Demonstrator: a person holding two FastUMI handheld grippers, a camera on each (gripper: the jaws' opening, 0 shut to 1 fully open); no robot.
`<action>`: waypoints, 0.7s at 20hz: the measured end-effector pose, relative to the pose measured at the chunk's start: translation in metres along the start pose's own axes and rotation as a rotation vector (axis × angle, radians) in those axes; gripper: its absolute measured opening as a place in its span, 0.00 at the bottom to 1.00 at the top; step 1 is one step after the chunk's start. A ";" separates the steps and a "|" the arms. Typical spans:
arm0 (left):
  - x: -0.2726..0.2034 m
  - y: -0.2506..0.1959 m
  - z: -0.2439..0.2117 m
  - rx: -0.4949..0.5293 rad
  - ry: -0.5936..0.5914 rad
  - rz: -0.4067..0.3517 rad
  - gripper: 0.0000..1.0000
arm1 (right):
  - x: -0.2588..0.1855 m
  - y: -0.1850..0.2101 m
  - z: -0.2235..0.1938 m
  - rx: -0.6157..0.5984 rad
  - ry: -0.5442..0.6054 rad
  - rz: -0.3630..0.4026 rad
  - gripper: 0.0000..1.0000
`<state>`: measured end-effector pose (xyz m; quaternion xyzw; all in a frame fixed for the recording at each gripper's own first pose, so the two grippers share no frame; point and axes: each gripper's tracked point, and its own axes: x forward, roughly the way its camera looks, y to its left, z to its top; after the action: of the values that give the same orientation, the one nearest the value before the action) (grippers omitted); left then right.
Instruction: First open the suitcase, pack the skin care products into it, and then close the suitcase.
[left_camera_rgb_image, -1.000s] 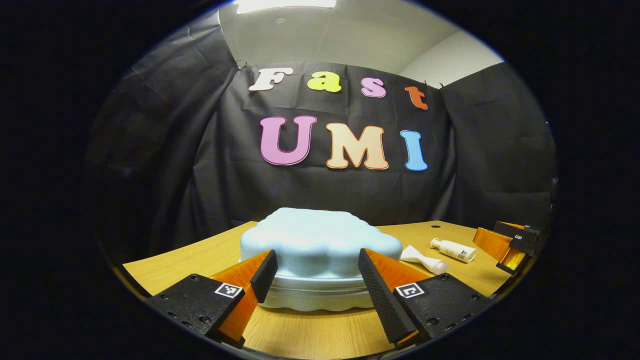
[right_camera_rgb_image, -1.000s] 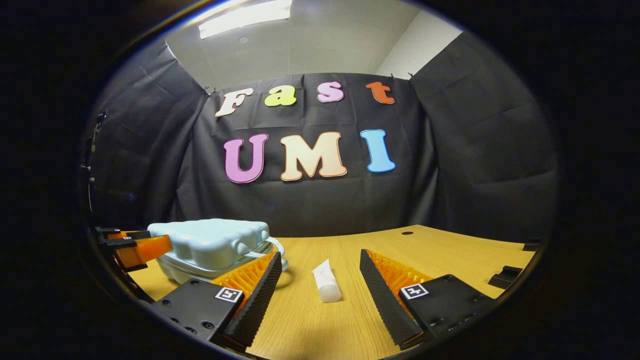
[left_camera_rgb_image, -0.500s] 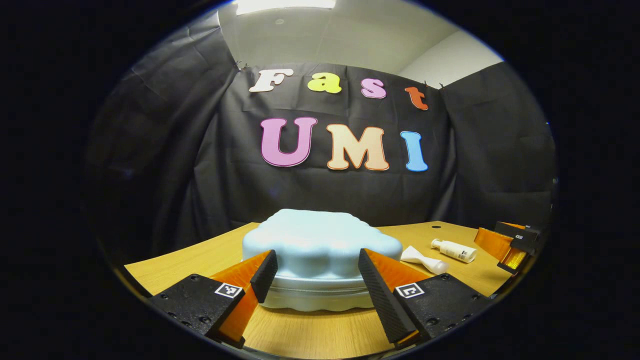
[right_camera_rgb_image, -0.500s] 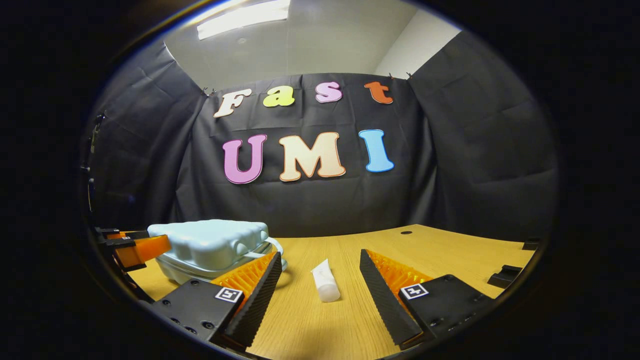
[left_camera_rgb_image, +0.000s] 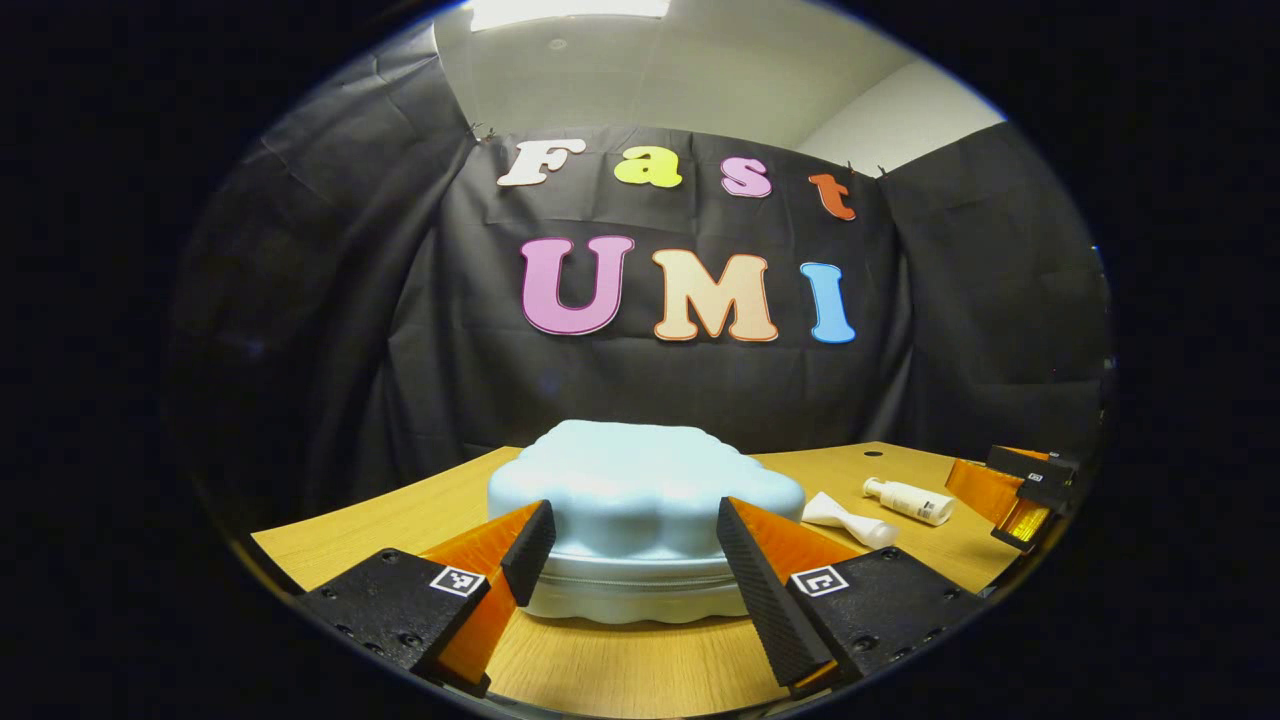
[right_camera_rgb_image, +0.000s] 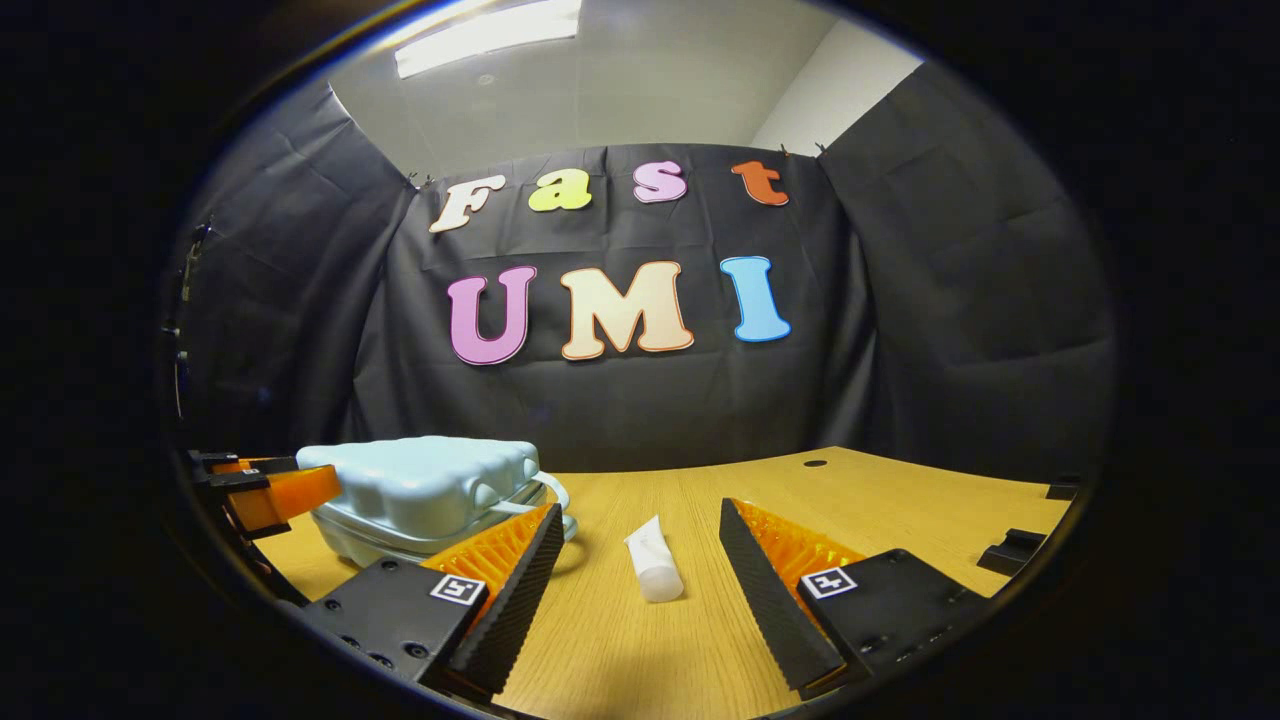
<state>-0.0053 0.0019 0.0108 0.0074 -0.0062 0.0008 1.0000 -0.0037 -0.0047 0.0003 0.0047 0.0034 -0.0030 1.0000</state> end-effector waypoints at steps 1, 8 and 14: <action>0.000 -0.002 0.002 -0.002 -0.003 -0.004 0.95 | -0.001 0.000 0.000 -0.001 0.000 0.000 0.98; 0.003 -0.027 0.037 -0.031 -0.037 -0.090 0.95 | -0.003 -0.009 -0.004 0.016 0.008 0.003 0.98; 0.024 -0.066 0.072 0.042 -0.062 -0.207 0.94 | 0.003 -0.017 -0.007 0.024 0.025 0.005 0.98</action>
<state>0.0174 -0.0646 0.0823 0.0287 -0.0364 -0.1024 0.9937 -0.0011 -0.0219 -0.0069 0.0168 0.0160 -0.0004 0.9997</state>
